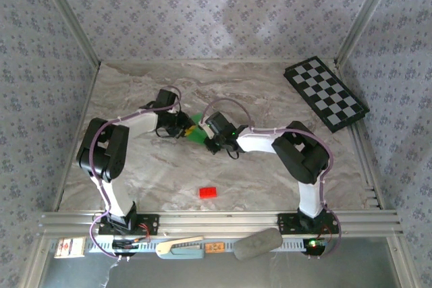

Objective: Fold a paper plane with a square sheet of paper (pick it up from the middle)
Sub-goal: Fourth fold the wing at the center of the table.

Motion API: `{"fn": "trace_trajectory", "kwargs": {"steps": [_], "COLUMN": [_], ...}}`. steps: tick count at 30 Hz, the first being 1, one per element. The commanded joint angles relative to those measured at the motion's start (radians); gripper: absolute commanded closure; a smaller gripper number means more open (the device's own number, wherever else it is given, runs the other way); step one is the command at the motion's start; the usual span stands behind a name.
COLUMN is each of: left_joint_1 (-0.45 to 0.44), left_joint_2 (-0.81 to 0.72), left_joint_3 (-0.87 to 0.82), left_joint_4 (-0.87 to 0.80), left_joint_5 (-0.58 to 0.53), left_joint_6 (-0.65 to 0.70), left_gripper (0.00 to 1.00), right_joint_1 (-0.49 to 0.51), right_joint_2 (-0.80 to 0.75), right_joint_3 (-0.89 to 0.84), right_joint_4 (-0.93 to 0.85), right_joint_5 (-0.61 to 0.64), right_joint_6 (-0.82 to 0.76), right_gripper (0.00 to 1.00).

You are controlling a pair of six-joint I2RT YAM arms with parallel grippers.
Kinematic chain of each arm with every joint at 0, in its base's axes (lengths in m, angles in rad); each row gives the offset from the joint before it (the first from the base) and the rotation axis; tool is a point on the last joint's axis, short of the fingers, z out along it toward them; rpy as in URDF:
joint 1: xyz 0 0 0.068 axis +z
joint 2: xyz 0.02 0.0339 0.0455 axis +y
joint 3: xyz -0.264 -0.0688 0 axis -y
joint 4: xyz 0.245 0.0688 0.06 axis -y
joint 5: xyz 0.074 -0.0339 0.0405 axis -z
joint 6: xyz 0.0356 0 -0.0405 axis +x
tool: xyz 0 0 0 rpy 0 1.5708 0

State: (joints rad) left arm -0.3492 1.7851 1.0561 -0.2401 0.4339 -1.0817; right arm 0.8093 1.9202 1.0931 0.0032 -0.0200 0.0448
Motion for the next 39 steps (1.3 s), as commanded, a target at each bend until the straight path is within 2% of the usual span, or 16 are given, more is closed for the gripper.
{"fn": "trace_trajectory", "kwargs": {"steps": [1, 5, 9, 14, 19, 32, 39], "left_joint_1": [0.036, 0.055, 0.055, 0.028, 0.004, -0.016, -0.019], "left_joint_2": [-0.069, -0.123, -0.16, -0.157, -0.12, -0.023, 0.003], "left_joint_3": [0.015, -0.036, -0.128, -0.211, -0.226, -0.199, -0.186], "left_joint_4": [-0.019, 0.034, 0.157, 0.298, 0.344, 0.331, 0.271], "left_joint_5": [-0.019, -0.024, 0.006, 0.06, 0.077, 0.089, 0.074], "left_joint_6": [0.015, 0.013, -0.018, -0.057, -0.055, -0.035, -0.016], "left_gripper": [0.73, 0.66, 0.65, 0.69, 0.74, 0.8, 0.73], "right_joint_1": [-0.021, -0.044, -0.06, -0.074, -0.077, -0.075, -0.071], "right_joint_2": [-0.003, 0.0, 0.002, 0.008, 0.014, 0.014, 0.011], "right_joint_3": [0.01, 0.005, -0.006, -0.012, -0.012, -0.006, -0.002], "right_joint_4": [-0.016, 0.0, 0.022, 0.03, 0.03, 0.01, -0.005], "right_joint_5": [-0.095, -0.162, -0.199, -0.223, -0.229, -0.213, -0.203], "right_joint_6": [0.047, 0.08, 0.105, 0.113, 0.113, 0.099, 0.087], "right_gripper": [0.86, 0.86, 0.87, 0.87, 0.87, 0.85, 0.8]}}
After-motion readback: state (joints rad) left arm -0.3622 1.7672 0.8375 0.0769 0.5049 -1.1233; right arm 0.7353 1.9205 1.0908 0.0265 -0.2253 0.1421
